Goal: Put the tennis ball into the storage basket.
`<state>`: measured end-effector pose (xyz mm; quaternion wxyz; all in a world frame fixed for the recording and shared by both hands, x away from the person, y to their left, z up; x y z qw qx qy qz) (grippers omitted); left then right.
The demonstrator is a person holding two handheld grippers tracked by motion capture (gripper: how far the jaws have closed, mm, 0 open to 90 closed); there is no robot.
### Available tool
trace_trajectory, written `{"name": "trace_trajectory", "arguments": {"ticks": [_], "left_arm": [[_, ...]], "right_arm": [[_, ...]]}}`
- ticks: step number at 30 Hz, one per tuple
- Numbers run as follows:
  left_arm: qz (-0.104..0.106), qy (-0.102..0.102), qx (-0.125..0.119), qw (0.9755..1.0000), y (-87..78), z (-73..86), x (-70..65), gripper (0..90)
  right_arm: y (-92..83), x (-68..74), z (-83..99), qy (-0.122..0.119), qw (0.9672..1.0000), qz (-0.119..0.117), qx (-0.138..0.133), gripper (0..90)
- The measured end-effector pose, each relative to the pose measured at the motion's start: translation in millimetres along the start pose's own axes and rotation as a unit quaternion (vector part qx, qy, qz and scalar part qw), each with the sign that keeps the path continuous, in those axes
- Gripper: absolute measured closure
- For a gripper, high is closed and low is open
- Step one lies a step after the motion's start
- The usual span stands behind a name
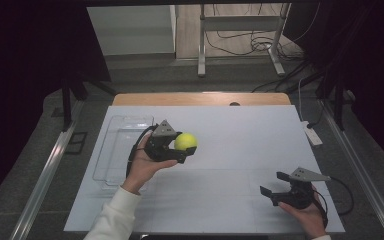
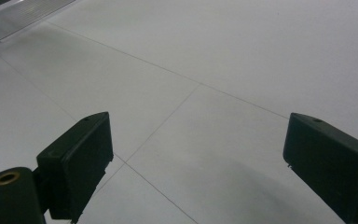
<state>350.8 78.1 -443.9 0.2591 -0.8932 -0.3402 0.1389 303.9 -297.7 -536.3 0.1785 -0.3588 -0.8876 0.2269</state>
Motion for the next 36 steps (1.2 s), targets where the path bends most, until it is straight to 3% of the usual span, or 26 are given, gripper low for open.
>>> {"name": "trace_trajectory", "arguments": {"ticks": [36], "left_arm": [[-0.030, -0.025, -0.011, 0.9992, -13.0, 3.6, 25.2, 26.8]], "right_arm": [[0.1, -0.1, 0.1, 0.000, 1.0000, 0.001, 0.001, 8.3]]}}
Point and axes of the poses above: each handheld gripper's, and its own axes: y roughly forward along the jaws, z roughly out of its underside, x roughly to its left, the point moved 4 cm from there along y, roughly forward along the jaws, and after that the axes turned 2 degrees about -z, right-handed, at the moved point
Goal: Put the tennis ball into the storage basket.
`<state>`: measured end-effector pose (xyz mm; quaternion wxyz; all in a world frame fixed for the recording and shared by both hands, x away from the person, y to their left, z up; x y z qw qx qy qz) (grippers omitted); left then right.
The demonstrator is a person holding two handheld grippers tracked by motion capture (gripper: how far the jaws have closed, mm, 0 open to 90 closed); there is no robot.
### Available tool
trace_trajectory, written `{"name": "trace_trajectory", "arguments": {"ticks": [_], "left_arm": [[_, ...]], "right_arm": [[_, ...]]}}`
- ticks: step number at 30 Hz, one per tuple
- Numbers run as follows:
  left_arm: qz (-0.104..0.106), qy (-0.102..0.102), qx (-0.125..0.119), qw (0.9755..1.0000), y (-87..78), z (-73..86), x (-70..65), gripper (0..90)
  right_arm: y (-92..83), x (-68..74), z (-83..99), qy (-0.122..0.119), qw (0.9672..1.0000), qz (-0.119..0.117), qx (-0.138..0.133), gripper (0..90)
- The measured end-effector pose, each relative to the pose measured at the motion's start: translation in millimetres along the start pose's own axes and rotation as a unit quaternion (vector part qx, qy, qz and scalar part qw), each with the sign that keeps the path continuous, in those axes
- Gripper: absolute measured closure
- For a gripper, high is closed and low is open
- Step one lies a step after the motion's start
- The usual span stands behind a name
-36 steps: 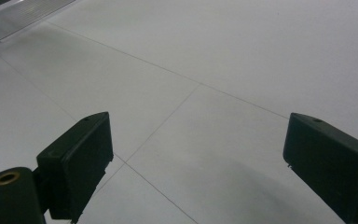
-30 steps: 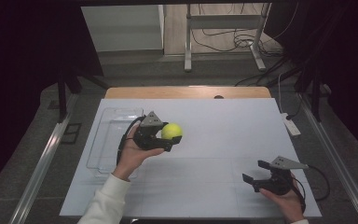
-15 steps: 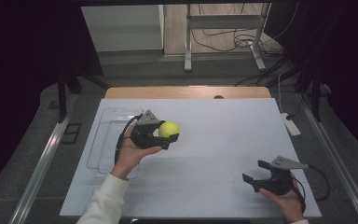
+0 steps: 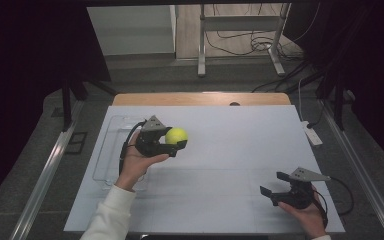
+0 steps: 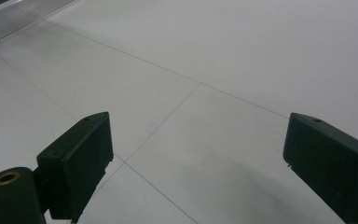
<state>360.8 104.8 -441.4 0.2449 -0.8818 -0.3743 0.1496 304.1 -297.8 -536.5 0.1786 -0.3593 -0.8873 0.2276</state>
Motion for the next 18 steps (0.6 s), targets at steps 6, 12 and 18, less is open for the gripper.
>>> {"name": "trace_trajectory", "arguments": {"ticks": [6, 12, 18], "left_arm": [[-0.003, -0.003, -0.001, 1.0000, -1.0, 0.5, 3.2, 26.8], [-0.006, -0.008, -0.002, 0.9999, -2.3, 1.3, 7.4, 26.8], [-0.010, -0.014, -0.005, 0.9998, -4.9, 1.6, 11.8, 26.8]], "right_arm": [[0.1, -0.1, 0.1, 0.000, 1.0000, 0.002, 0.001, 8.5], [0.1, 0.0, 0.1, 0.000, 1.0000, 0.001, 0.001, 8.5], [-0.1, -0.3, 0.1, 0.000, 1.0000, 0.001, 0.000, 8.5]]}}
Point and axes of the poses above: each handheld gripper's, and its own axes: y roughly forward along the jaws, z roughly out of its underside, x roughly to its left, the point moved 4 cm from there along y, roughly forward along the jaws, and after that the axes turned 2 degrees about -z, right-handed, at the moved point
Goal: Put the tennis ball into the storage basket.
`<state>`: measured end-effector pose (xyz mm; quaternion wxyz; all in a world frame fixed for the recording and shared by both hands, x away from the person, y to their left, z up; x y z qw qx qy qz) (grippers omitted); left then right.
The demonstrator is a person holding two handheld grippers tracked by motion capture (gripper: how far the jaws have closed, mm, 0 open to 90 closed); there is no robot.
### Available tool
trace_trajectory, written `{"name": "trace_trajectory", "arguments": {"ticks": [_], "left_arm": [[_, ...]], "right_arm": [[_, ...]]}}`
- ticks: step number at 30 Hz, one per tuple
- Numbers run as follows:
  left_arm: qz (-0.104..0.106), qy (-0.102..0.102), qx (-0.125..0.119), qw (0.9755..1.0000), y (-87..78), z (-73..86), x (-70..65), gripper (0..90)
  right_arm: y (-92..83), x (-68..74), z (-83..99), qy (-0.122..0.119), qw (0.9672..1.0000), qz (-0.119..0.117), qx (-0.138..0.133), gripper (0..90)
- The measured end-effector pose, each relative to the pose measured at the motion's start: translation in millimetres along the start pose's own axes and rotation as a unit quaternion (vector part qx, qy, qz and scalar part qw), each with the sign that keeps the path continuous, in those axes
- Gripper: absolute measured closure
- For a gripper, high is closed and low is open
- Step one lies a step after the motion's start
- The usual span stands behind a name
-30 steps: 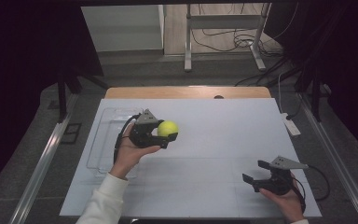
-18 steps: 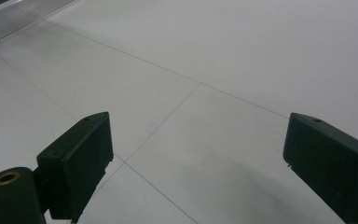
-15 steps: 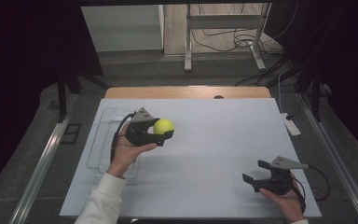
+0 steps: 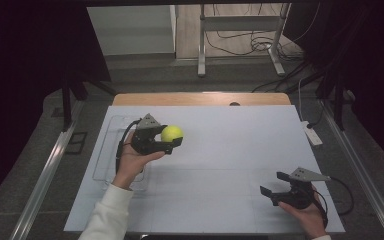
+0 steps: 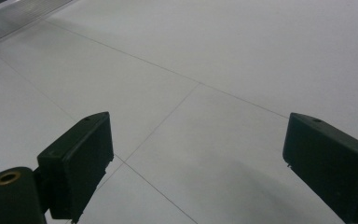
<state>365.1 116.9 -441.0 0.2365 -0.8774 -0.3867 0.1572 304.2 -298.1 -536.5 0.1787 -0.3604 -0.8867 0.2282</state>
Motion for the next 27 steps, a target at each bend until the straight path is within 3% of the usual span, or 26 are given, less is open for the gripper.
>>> {"name": "trace_trajectory", "arguments": {"ticks": [27], "left_arm": [[-0.035, -0.031, -0.005, 0.9989, -8.4, 6.8, 27.5, 26.8]], "right_arm": [[-0.1, -0.1, 0.2, 0.001, 1.0000, 0.001, 0.001, 8.5]]}}
Point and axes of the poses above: each handheld gripper's, and its own axes: y roughly forward along the jaws, z roughly out of its underside, x roughly to its left, the point moved 4 cm from there along y, roughly forward along the jaws, and after that the axes turned 2 degrees about -z, right-handed, at the moved point
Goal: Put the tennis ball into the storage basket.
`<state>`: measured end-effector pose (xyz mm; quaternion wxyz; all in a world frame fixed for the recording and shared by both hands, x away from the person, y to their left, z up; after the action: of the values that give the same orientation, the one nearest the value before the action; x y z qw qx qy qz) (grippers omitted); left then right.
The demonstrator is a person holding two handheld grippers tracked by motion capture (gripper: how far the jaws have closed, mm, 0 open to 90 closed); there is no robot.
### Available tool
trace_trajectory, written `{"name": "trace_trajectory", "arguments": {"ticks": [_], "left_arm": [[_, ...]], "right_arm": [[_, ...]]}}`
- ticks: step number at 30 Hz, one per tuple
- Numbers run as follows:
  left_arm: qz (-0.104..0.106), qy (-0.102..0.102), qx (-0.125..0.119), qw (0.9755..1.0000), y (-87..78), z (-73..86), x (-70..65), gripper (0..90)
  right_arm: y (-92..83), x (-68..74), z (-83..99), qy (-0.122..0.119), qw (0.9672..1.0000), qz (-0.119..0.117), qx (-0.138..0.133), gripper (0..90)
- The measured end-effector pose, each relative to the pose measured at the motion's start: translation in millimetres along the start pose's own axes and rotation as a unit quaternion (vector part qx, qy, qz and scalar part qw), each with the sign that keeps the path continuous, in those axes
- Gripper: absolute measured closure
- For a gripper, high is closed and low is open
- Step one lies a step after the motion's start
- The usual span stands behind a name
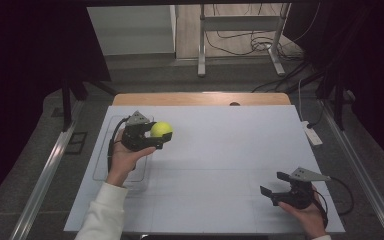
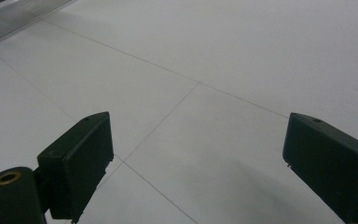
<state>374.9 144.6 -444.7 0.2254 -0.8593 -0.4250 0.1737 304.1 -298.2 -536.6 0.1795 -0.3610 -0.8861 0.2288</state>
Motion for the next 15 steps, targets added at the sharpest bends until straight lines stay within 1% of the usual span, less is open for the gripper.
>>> {"name": "trace_trajectory", "arguments": {"ticks": [9, 12, 15], "left_arm": [[-0.009, -0.009, 0.000, 0.9999, -1.3, 2.2, 7.8, 26.8], [-0.021, -0.005, -0.007, 0.9997, -2.4, 2.3, 9.7, 26.8], [-0.023, -0.005, -0.008, 0.9997, -2.8, 2.4, 11.2, 26.8]], "right_arm": [[-0.4, 0.0, -0.1, 0.001, 1.0000, 0.000, -0.001, 8.5], [-0.4, 0.0, -0.2, 0.001, 1.0000, 0.000, -0.001, 8.5], [-0.5, -0.2, -0.2, 0.001, 1.0000, 0.000, -0.001, 8.5]]}}
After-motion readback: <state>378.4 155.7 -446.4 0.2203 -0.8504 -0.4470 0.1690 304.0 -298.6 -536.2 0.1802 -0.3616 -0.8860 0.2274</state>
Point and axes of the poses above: each handheld gripper's, and its own axes: y roughly forward along the jaws, z roughly out of its underside, x roughly to its left, the point moved 4 cm from there along y, roughly forward along the jaws, and after that the axes turned 2 degrees about -z, right-handed, at the moved point
